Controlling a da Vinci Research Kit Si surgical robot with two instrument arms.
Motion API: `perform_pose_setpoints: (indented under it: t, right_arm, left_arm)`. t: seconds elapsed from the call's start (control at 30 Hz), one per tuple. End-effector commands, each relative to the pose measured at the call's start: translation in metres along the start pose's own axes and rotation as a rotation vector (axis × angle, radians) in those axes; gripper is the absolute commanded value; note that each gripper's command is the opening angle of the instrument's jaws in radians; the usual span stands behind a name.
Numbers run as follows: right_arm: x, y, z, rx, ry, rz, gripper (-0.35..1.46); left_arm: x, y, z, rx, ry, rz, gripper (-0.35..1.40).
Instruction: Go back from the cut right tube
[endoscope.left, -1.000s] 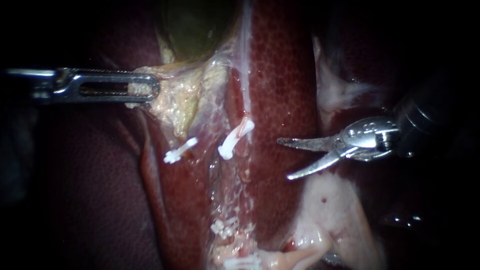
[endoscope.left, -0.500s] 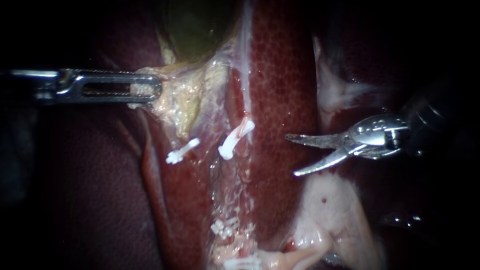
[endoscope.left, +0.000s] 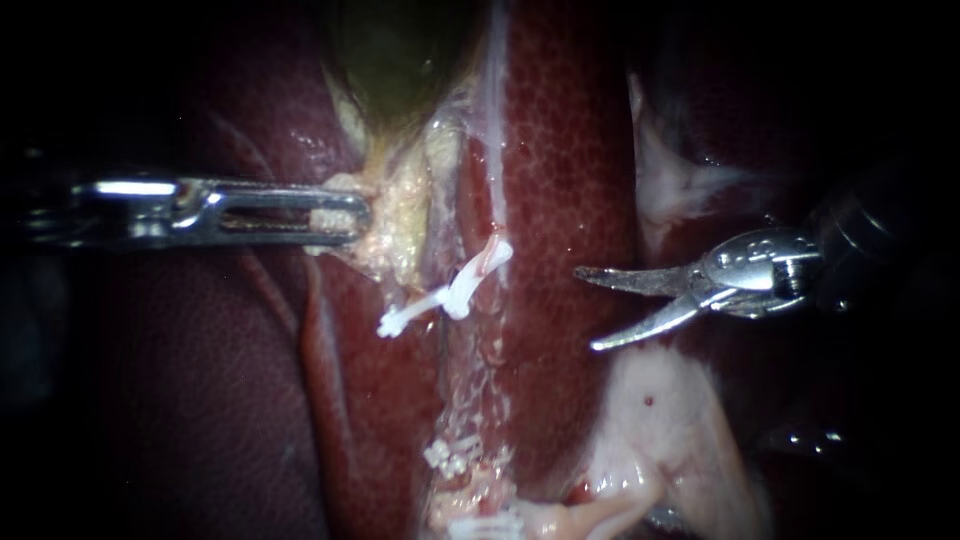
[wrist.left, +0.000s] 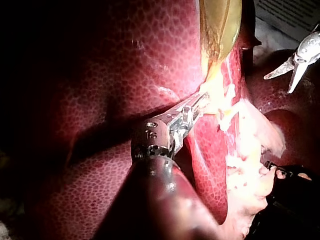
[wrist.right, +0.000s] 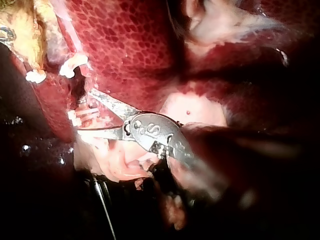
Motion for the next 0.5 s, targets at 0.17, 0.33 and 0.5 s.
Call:
perform_pose_setpoints:
  t: [0.17, 0.33, 0.5]
  right_arm:
    - [0.0001, 0.0, 0.0003, 0.007, 0.0, -0.005, 1.43]
    - [0.0002, 0.0, 0.0005, 0.012, 0.0, -0.005, 1.43]
    - [0.0002, 0.0, 0.0005, 0.011, 0.0, -0.004, 1.43]
  left_arm:
    - [0.0009, -0.0003, 0.0017, 0.008, 0.013, -0.004, -0.35]
    - [0.0008, -0.0004, 0.0022, 0.007, 0.012, -0.005, -0.35]
    - [0.0008, -0.0006, 0.0024, 0.01, 0.013, -0.005, -0.35]
